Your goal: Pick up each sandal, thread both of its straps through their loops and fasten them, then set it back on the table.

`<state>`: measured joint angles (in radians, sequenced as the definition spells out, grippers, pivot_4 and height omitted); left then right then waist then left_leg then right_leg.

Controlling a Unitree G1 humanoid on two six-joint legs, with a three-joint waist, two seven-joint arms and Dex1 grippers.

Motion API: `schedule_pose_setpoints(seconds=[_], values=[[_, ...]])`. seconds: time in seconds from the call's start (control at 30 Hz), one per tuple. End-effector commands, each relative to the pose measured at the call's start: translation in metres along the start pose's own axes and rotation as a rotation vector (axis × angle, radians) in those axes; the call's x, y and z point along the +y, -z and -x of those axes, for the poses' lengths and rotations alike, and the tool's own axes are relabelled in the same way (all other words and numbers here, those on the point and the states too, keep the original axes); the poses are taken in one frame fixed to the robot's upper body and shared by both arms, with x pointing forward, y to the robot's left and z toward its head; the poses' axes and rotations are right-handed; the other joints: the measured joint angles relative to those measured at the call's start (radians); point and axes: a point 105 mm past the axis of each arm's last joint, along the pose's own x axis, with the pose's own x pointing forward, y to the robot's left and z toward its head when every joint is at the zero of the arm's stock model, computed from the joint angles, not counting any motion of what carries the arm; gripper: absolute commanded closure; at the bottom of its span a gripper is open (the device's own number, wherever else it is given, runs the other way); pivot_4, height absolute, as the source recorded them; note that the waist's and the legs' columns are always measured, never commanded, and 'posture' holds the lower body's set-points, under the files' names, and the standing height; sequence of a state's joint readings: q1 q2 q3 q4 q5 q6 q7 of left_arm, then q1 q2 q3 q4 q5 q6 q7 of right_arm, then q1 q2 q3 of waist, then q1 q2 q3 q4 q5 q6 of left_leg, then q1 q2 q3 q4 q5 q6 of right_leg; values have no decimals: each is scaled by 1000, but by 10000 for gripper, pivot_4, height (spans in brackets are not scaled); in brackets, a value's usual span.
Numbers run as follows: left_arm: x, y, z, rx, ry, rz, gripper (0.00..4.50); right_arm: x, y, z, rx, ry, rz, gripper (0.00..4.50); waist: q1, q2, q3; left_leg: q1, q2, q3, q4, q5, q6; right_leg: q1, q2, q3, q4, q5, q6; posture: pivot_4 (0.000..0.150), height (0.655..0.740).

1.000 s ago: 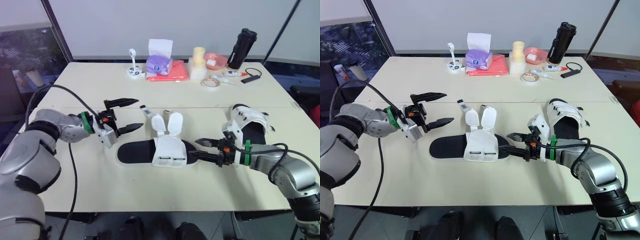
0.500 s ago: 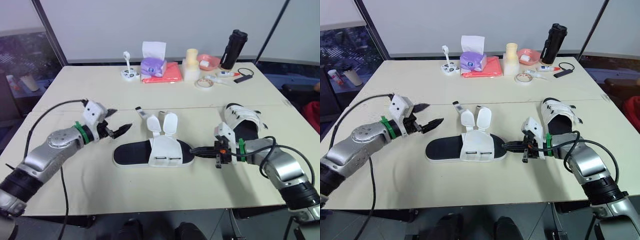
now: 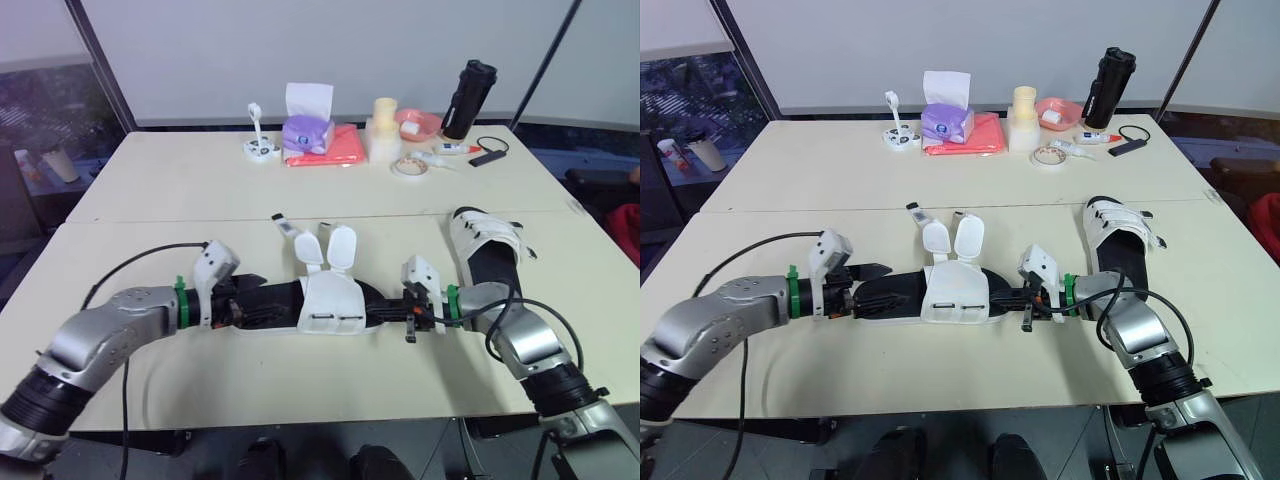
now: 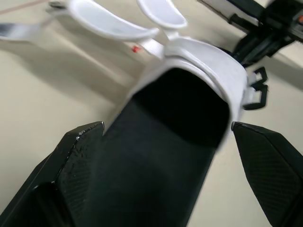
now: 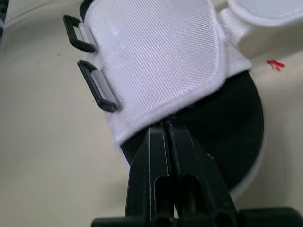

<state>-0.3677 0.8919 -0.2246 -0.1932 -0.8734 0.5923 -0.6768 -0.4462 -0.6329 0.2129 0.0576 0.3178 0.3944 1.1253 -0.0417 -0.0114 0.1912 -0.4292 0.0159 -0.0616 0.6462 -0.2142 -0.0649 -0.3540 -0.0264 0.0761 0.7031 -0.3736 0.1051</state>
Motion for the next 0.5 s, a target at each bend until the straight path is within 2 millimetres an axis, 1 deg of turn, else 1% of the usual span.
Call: schedule_pose_setpoints(seconds=[0.03,0.17,0.27,0.4,0.5], values=[[-2,-6,-9,0,17,-52,0,13,-9,-6,-19,-55,7,44308,0,0,0,0,0,0,0,0,0,0,0,0,0,0,0,1500,7400],[4,-8,-18,-10,3,-71,0,22,-9,-6,-20,-71,-15,44308,0,0,0,0,0,0,0,0,0,0,0,0,0,0,0,1500,7400],[6,-10,-20,-13,4,-76,0,22,-9,-5,-20,-57,-24,44308,-1,0,0,0,0,0,0,0,0,0,0,0,0,0,0,1500,7400],[8,-12,-21,-18,11,-81,0,19,-11,-5,-23,-27,-17,44308,-1,0,0,0,0,0,-1,0,0,0,0,0,0,0,0,1500,7400],[16,-23,-18,-56,4,-40,0,13,-10,-5,-17,0,-2,44308,0,0,0,0,0,0,-1,0,0,0,0,0,-1,0,0,1500,7400]])
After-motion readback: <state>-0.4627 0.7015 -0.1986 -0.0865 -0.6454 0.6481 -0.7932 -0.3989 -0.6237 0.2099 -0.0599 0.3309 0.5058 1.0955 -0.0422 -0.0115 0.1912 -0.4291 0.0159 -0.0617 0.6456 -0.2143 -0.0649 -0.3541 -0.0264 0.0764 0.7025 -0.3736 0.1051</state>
